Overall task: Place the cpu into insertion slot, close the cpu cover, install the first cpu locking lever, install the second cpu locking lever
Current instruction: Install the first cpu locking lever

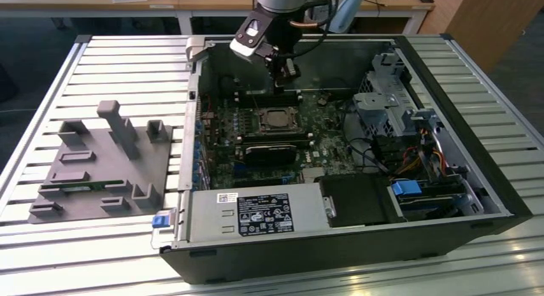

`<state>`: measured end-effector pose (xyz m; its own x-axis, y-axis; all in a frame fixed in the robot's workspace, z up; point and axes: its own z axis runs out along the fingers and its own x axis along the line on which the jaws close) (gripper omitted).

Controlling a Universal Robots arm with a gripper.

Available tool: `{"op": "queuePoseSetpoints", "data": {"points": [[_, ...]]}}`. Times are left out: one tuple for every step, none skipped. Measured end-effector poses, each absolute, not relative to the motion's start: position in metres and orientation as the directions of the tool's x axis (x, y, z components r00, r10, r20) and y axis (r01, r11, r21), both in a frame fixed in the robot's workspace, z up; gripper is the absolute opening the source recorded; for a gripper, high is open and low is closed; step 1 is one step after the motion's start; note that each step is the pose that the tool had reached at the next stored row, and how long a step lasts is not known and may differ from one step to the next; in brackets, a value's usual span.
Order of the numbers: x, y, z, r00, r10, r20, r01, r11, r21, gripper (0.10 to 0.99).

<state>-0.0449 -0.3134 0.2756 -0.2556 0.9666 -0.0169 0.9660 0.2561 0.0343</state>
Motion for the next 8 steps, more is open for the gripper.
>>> {"op": "queuePoseSetpoints", "data": {"points": [[-0.0449,-0.3134,0.2756,-0.272,0.962,-0.017,0.962,0.273,0.034,0.106],[-0.0449,-0.3134,0.2756,-0.289,0.957,-0.017,0.956,0.29,0.034,0.106],[-0.0449,-0.3134,0.2756,-0.306,0.952,-0.017,0.951,0.307,0.034,0.106],[-0.0449,-0.3134,0.2756,-0.325,0.946,-0.017,0.945,0.326,0.034,0.106],[-0.0449,-0.3134,0.2756,-0.342,0.94,-0.017,0.939,0.342,0.034,0.106],[-0.0449,-0.3134,0.2756,-0.358,0.934,-0.017,0.933,0.358,0.034,0.106],[-0.0449,-0.3134,0.2756,-0.372,0.928,-0.017,0.927,0.373,0.034,0.106],[-0.0449,-0.3134,0.2756,-0.385,0.923,-0.017,0.922,0.386,0.034,0.106]]}}
